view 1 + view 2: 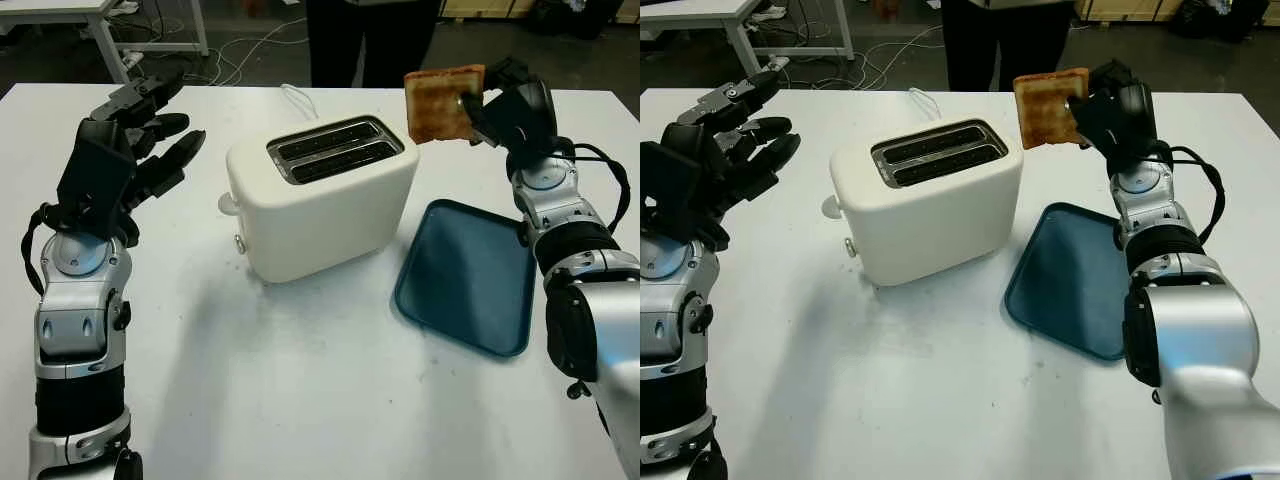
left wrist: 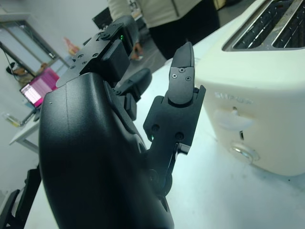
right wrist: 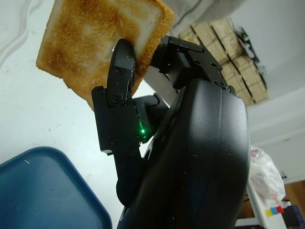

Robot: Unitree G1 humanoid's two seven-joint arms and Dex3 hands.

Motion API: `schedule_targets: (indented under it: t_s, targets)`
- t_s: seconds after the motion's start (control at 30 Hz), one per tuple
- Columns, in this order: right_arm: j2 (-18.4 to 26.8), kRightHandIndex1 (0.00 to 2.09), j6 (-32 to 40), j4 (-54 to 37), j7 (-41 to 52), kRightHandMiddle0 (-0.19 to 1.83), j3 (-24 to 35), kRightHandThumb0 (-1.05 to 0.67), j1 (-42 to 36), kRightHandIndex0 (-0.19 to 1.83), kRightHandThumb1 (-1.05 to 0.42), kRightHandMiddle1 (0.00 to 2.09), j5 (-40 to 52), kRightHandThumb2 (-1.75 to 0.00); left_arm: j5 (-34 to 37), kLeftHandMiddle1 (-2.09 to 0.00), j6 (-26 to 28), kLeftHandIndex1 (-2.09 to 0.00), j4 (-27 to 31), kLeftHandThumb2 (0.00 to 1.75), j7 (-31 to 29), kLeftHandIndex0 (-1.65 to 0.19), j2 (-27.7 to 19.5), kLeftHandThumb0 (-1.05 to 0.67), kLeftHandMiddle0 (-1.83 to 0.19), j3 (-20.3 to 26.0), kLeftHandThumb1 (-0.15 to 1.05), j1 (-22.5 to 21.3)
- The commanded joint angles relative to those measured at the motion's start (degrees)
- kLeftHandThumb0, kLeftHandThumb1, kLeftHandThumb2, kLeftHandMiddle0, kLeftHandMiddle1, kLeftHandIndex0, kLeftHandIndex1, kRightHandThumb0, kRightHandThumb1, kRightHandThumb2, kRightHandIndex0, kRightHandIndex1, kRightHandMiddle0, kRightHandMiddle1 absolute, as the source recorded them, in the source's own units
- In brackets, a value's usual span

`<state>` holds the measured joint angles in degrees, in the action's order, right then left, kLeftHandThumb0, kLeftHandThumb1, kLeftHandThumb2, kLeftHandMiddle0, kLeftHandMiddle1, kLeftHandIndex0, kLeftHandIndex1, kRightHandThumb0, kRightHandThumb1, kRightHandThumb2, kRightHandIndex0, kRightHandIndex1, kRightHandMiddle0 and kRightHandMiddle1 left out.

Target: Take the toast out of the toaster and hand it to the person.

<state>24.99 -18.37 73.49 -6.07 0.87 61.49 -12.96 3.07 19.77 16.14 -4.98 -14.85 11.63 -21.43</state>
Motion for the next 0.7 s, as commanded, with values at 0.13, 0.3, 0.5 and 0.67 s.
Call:
schedule_targets:
  t_s: [0.13, 0.3, 0.5, 0.67]
  targets:
    - [-0.3, 1.75, 0.3, 0.1, 0.1, 0.69, 0.1, -0.28, -1.5, 0.92, -0.92, 1.75, 0.4, -0.39, 0.5, -0.86, 0.6, -0.03, 0.7, 0.39, 0.3, -0.56, -0.1, -0.23, -0.20, 0.3, 0.79, 0.5]
    - [-0.5, 1.75, -0.5, 0.0, 0.4, 0.71, 0.2, -0.26, -2.1, 0.94, -0.92, 1.75, 0.6, -0.40, 0.7, -0.86, 0.4, -0.03, 0.5, 0.41, 0.0, -0.56, -0.1, -0.24, -0.20, 0.4, 0.78, 0.4]
    - [-0.4, 1.75, 0.3, 0.1, 0.2, 0.72, 0.1, -0.28, -2.2, 0.94, -0.92, 1.75, 0.5, -0.40, 0.6, -0.87, -0.3, -0.03, 0.3, 0.44, 0.0, -0.56, -0.2, -0.23, -0.20, 0.5, 0.77, 0.6]
    - [-0.3, 1.75, 0.8, 0.0, 0.2, 0.69, -0.2, -0.27, -2.3, 0.93, -0.92, 1.75, 0.2, -0.40, 1.2, -0.89, 0.0, -0.03, 0.2, 0.50, 0.0, -0.55, -0.2, -0.23, -0.18, 0.6, 0.73, 0.5]
